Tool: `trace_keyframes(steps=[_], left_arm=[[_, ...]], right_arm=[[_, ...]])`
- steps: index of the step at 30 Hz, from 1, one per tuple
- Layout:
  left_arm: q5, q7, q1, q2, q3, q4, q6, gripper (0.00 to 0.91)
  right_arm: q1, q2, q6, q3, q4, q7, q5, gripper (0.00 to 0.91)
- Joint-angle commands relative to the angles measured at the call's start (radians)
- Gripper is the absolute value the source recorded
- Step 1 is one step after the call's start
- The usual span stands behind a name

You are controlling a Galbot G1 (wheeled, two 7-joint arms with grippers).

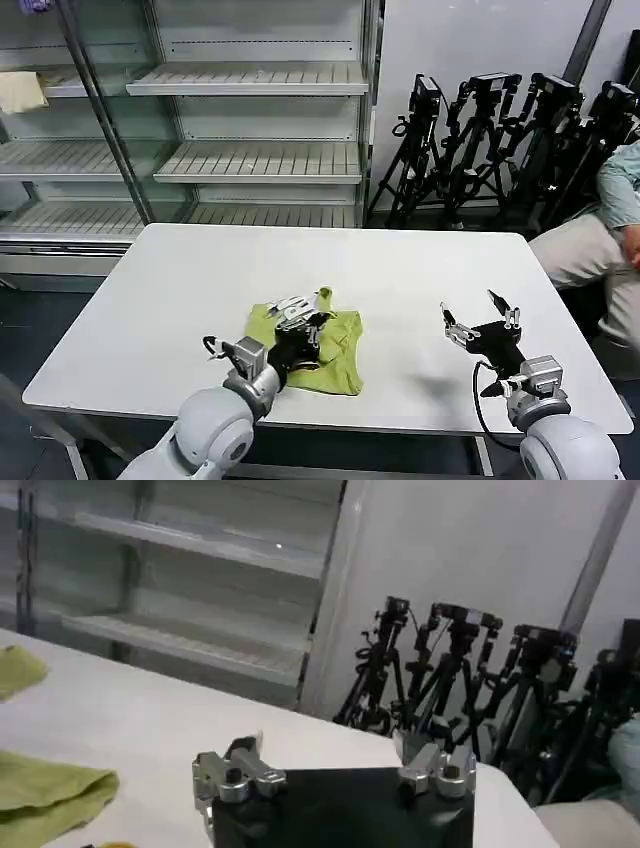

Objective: Fold and organize the clothes.

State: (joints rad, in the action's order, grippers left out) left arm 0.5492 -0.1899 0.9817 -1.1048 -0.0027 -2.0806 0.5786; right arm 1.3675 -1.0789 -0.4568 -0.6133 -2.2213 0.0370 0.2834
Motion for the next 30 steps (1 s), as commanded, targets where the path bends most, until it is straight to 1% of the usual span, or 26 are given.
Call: trace_keyframes(steps=[1, 4, 9, 12, 15, 16, 17, 21, 23, 27, 30], left_arm=[[0.089, -0.057, -0.045, -0.026, 0.058, 0.036, -0.002, 0.907], [0.102, -0.043, -0.037, -0.026, 0.035, 0.014, -0.009, 0.907], [0.111, -0.042, -0.043, -0.014, -0.050, -0.025, -0.063, 0.907], [0.107, -0.054, -0.021, 0.034, -0.134, -0.039, -0.091, 0.907], [0.073, -0.100, 0.057, 0.083, -0.216, -0.021, -0.067, 0.907], [0.073, -0.109, 0.077, 0.088, -0.225, -0.018, -0.061, 0.907], [0.078, -0.138, 0.101, 0.092, -0.240, -0.012, -0.036, 0.907], [0.120, -0.164, 0.168, 0.075, -0.271, 0.029, -0.002, 0.907], [0.169, -0.199, 0.182, 0.065, -0.268, 0.030, 0.000, 0.907], [0.170, -0.207, 0.206, 0.035, -0.260, 0.047, 0.000, 0.907], [0.182, -0.221, 0.210, 0.027, -0.260, 0.064, 0.000, 0.907]], right_arm=[[-0.004, -0.003, -0.001, -0.002, 0.005, -0.001, -0.002, 0.907], [-0.006, -0.004, -0.001, 0.002, 0.007, -0.002, -0.002, 0.907], [-0.014, -0.006, 0.000, 0.009, 0.011, -0.003, -0.003, 0.907], [-0.011, -0.004, 0.004, 0.010, 0.013, -0.005, -0.002, 0.907], [-0.011, -0.004, 0.011, 0.013, 0.016, -0.007, -0.001, 0.907], [-0.011, -0.004, 0.012, 0.014, 0.017, -0.007, -0.001, 0.907], [-0.014, -0.004, 0.013, 0.017, 0.018, -0.008, -0.001, 0.907], [-0.029, -0.004, 0.014, 0.030, 0.023, -0.007, -0.001, 0.907], [-0.032, -0.001, 0.013, 0.033, 0.021, -0.007, -0.002, 0.907], [-0.023, 0.004, 0.014, 0.026, 0.017, -0.007, -0.001, 0.907], [-0.012, 0.003, 0.017, 0.020, 0.012, -0.007, 0.000, 0.907]])
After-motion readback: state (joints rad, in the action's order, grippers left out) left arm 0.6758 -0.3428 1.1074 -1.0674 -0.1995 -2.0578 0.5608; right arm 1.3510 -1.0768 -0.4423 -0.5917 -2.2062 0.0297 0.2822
